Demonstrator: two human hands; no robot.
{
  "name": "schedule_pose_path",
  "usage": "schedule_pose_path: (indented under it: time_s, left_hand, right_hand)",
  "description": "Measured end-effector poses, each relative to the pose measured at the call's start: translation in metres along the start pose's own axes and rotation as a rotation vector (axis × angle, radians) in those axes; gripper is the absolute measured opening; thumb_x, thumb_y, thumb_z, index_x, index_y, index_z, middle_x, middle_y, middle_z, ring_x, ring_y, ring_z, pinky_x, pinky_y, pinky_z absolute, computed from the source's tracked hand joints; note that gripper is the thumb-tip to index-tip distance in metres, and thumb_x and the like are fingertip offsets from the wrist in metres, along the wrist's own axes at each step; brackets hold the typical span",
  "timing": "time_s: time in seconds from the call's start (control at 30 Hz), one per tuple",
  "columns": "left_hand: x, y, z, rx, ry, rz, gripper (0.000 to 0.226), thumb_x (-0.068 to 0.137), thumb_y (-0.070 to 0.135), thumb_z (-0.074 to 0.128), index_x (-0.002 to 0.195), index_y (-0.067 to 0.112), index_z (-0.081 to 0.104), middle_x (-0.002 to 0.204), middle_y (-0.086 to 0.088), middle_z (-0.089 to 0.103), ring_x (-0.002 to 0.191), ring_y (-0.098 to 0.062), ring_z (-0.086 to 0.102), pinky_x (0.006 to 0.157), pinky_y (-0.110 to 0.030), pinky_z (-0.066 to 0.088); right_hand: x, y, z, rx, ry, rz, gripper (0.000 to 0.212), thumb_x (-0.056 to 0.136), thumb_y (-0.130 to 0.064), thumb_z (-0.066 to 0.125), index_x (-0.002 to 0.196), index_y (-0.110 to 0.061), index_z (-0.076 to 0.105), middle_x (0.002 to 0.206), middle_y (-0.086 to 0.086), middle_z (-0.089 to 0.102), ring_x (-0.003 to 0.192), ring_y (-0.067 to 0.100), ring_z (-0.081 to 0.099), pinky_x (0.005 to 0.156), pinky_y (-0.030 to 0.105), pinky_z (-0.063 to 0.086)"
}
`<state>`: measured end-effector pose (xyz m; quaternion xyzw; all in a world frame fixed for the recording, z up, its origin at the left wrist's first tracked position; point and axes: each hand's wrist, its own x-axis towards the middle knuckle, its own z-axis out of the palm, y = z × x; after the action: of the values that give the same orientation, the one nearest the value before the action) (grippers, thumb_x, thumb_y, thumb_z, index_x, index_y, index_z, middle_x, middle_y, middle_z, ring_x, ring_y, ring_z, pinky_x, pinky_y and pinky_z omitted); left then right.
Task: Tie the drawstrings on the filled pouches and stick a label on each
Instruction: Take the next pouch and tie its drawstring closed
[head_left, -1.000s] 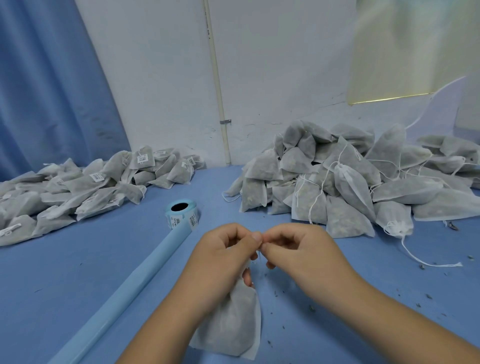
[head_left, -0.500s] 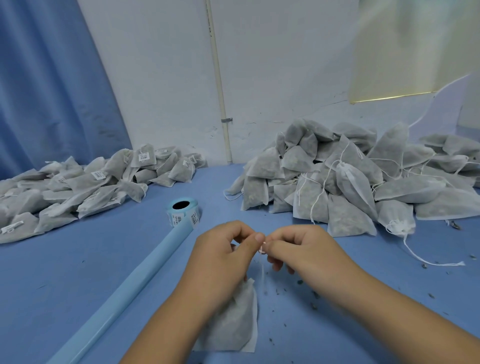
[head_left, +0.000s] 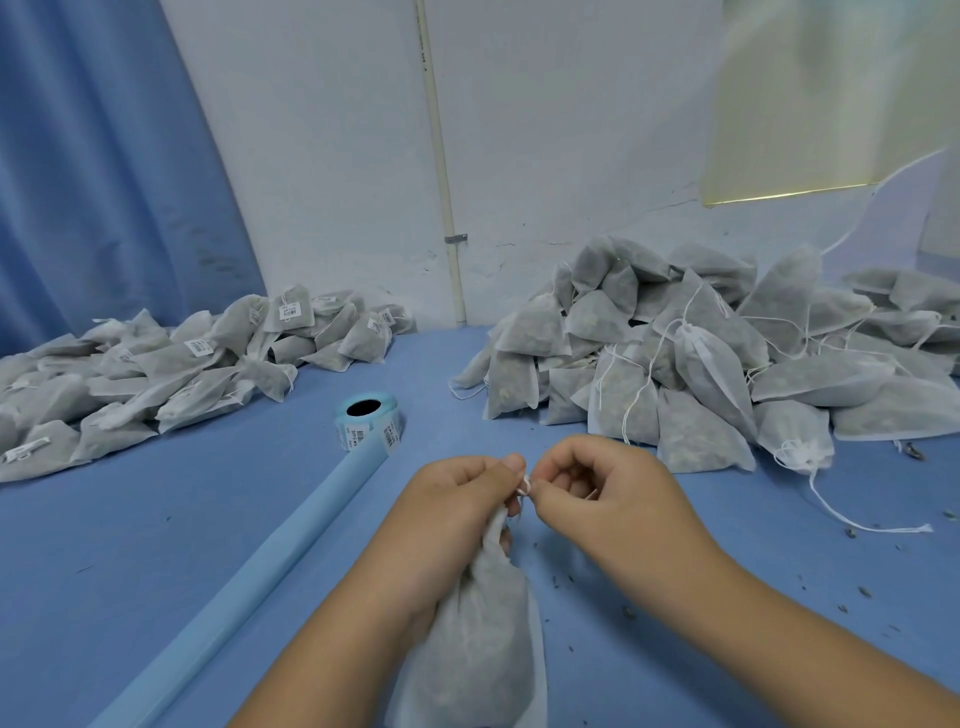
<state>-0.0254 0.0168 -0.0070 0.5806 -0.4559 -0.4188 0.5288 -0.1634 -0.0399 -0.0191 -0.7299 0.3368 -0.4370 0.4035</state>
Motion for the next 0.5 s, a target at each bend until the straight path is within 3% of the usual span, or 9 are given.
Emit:
schedule_pose_path:
  time_s: [0.13,0.37,0.5]
  left_hand:
    - [-0.0003,-0.0002,0.0020,-0.044,0.014,0.003,0.032,0.091,0.030,0.063,0.063,0.016,0.064,0.063,-0.005,0.048,0.047,-0.013,0.044,0.044,-0.020,0.035]
    - [0.0013,-0.0029,0.0052,0.054,0.101,0.080,0.039,0.092,0.034,0.062,0.054,0.025,0.064,0.056,0.006,0.052,0.055,-0.016,0.047,0.056,-0.029,0.036]
    - [0.0016,-0.0047,0.0052,0.062,0.129,0.097,0.038,0.092,0.033,0.062,0.056,0.024,0.065,0.052,0.005,0.051,0.055,-0.015,0.046,0.057,-0.030,0.036]
  right_hand:
    - [-0.0006,0.0006,0.0001,-0.109,0.086,-0.072,0.014,0.073,-0.017,0.071,0.064,-0.025,0.064,0.060,-0.014,0.059,0.054,0.001,0.050,0.054,0.013,0.041]
    - [-0.0040,-0.0020,0.0022,-0.119,0.039,-0.141,0.020,0.082,-0.016,0.067,0.069,-0.032,0.070,0.066,-0.025,0.061,0.057,0.000,0.053,0.057,0.010,0.039]
    - [-0.0034,0.0005,0.0024,-0.077,0.026,-0.078,0.012,0.083,-0.023,0.070,0.075,-0.031,0.075,0.069,-0.018,0.069,0.061,0.005,0.061,0.057,0.017,0.046]
